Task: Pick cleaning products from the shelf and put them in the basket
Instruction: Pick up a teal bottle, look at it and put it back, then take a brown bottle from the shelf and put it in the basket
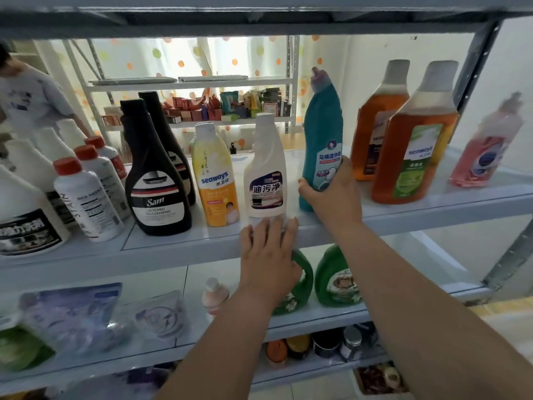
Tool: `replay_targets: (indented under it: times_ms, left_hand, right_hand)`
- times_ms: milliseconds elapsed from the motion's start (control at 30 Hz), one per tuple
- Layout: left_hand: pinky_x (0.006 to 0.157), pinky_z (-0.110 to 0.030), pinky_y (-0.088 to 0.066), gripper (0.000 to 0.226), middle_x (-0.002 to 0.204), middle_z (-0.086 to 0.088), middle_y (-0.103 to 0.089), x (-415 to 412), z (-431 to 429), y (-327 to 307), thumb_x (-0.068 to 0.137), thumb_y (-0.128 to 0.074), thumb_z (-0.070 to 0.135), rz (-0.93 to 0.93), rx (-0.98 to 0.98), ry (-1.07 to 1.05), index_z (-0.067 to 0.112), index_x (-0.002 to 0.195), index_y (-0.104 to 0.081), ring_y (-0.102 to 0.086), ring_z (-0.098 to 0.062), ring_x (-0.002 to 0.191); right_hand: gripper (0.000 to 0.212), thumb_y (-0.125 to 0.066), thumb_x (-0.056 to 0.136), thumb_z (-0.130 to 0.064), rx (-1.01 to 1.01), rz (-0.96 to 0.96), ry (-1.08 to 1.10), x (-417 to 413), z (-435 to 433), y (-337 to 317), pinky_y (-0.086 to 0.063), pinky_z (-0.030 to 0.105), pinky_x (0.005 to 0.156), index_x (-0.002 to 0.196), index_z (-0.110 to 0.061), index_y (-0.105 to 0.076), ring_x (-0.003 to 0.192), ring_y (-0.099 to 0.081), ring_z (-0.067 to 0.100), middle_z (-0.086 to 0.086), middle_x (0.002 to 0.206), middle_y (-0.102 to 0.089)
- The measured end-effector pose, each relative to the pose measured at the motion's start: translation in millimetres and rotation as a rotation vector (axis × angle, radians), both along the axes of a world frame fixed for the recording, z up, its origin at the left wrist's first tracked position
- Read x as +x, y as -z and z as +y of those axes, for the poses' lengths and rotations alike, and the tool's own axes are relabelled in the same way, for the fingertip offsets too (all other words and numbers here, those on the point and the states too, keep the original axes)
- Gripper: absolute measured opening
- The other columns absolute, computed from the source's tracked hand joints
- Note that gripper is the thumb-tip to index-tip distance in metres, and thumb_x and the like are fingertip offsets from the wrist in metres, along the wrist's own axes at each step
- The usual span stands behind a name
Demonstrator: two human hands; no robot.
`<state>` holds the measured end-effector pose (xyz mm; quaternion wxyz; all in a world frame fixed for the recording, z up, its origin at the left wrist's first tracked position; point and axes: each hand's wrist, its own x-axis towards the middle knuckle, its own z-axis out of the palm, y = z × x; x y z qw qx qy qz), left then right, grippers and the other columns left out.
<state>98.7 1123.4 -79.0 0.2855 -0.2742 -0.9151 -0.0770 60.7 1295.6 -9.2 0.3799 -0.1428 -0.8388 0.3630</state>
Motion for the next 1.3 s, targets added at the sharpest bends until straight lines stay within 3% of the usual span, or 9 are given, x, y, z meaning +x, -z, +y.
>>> replay_targets:
  times_ms: [133, 400, 500, 600, 767, 933, 1067, 1200, 1300]
  left_hand:
    - [0.109, -0.058, -0.037, 0.086, 0.140, -0.008, -0.054, 2.4, -0.5, -3.0, 0.063, -0.075, 0.038, -0.039, -0.025, -0.011, 0.019, 0.143, -0.048, -0.049, -0.034, 0.129]
    - [0.118, -0.054, -0.017, 0.084, 0.154, -0.005, -0.039, 3.2, -1.1, -8.3, 0.076, -0.064, 0.042, -0.143, -0.084, -0.036, 0.025, 0.151, -0.029, -0.033, -0.032, 0.141]
    - [0.118, -0.053, -0.019, 0.084, 0.154, -0.005, -0.042, 5.3, -0.7, -9.2, 0.076, -0.061, 0.042, -0.146, -0.087, -0.054, 0.025, 0.154, -0.034, -0.035, -0.031, 0.141]
    - [0.121, -0.053, -0.010, 0.083, 0.161, -0.002, -0.033, 8.3, 1.3, -9.2, 0.083, -0.057, 0.043, -0.161, -0.086, -0.088, 0.027, 0.158, -0.027, -0.026, -0.028, 0.149]
    - [0.123, -0.060, 0.000, 0.082, 0.167, -0.008, -0.018, 25.5, 25.2, -18.4, 0.093, -0.046, 0.046, -0.259, -0.139, -0.228, 0.020, 0.162, -0.012, -0.013, -0.034, 0.154]
    - [0.123, -0.048, -0.022, 0.070, 0.156, -0.009, -0.035, 38.3, 96.7, -35.4, 0.095, -0.039, 0.048, -0.198, -0.163, -0.035, 0.019, 0.158, -0.024, -0.031, -0.033, 0.142]
    - [0.114, -0.037, -0.036, 0.070, 0.151, 0.006, -0.037, 15.3, 157.0, -55.7, 0.093, -0.055, 0.049, -0.451, 0.198, 0.120, 0.032, 0.153, -0.023, -0.042, -0.018, 0.135]
    - [0.102, -0.042, -0.050, 0.076, 0.141, 0.006, -0.042, -21.9, 206.0, -80.7, 0.079, -0.074, 0.054, -0.733, 0.718, 0.092, 0.040, 0.136, -0.026, -0.053, -0.016, 0.122]
    - [0.086, -0.026, -0.050, 0.074, 0.133, 0.011, -0.051, -42.3, 228.2, -87.2, 0.079, -0.084, 0.050, -0.788, 0.875, 0.160, 0.042, 0.129, -0.030, -0.056, -0.011, 0.114]
  right_hand:
    - [0.083, -0.078, 0.076, -0.060, -0.008, -0.003, -0.006, 1.2, -1.8, -0.2, -0.059, 0.041, 0.094, 0.137, -0.028, -0.031, 0.113, -0.060, 0.018, -0.003, 0.125, -0.054]
    - [0.086, -0.074, 0.077, -0.065, -0.019, -0.052, -0.059, 2.7, 0.5, -0.5, -0.060, 0.045, 0.090, 0.140, -0.025, -0.031, 0.114, -0.064, 0.022, -0.002, 0.128, -0.059]
    - [0.096, -0.074, 0.079, -0.064, -0.020, -0.111, -0.105, 12.7, 7.1, 4.9, -0.057, 0.047, 0.099, 0.150, -0.023, -0.024, 0.125, -0.058, 0.024, 0.003, 0.138, -0.054]
    - [0.089, -0.064, 0.091, -0.057, 0.173, -0.166, -0.077, 38.5, 20.0, 25.1, -0.049, 0.045, 0.109, 0.157, -0.022, -0.015, 0.135, -0.049, 0.027, 0.010, 0.150, -0.045]
    - [0.049, -0.045, 0.096, -0.041, 0.633, -0.025, -0.237, 90.4, 75.6, 63.3, -0.044, 0.047, 0.110, 0.137, -0.017, -0.059, 0.122, -0.053, 0.023, 0.004, 0.130, -0.060]
    - [0.043, -0.054, 0.094, -0.039, 0.670, 0.001, -0.215, 100.9, 156.3, 72.4, -0.043, 0.044, 0.112, 0.130, -0.018, -0.065, 0.125, -0.057, 0.024, 0.002, 0.131, -0.064]
    - [0.039, -0.056, 0.091, -0.044, 0.614, -0.001, -0.084, 96.2, 218.1, 64.0, -0.038, 0.039, 0.105, 0.117, -0.020, -0.070, 0.115, -0.056, 0.022, 0.002, 0.121, -0.067]
    - [0.044, -0.055, 0.091, -0.046, 0.588, 0.019, -0.040, 90.6, 256.2, 69.7, -0.035, 0.035, 0.106, 0.122, -0.018, -0.070, 0.116, -0.059, 0.021, 0.000, 0.125, -0.067]
    - [0.045, -0.059, 0.088, -0.042, 0.622, 0.125, -0.030, 86.1, 256.8, 82.6, -0.039, 0.043, 0.105, 0.119, -0.012, -0.072, 0.115, -0.061, 0.027, 0.006, 0.124, -0.068]
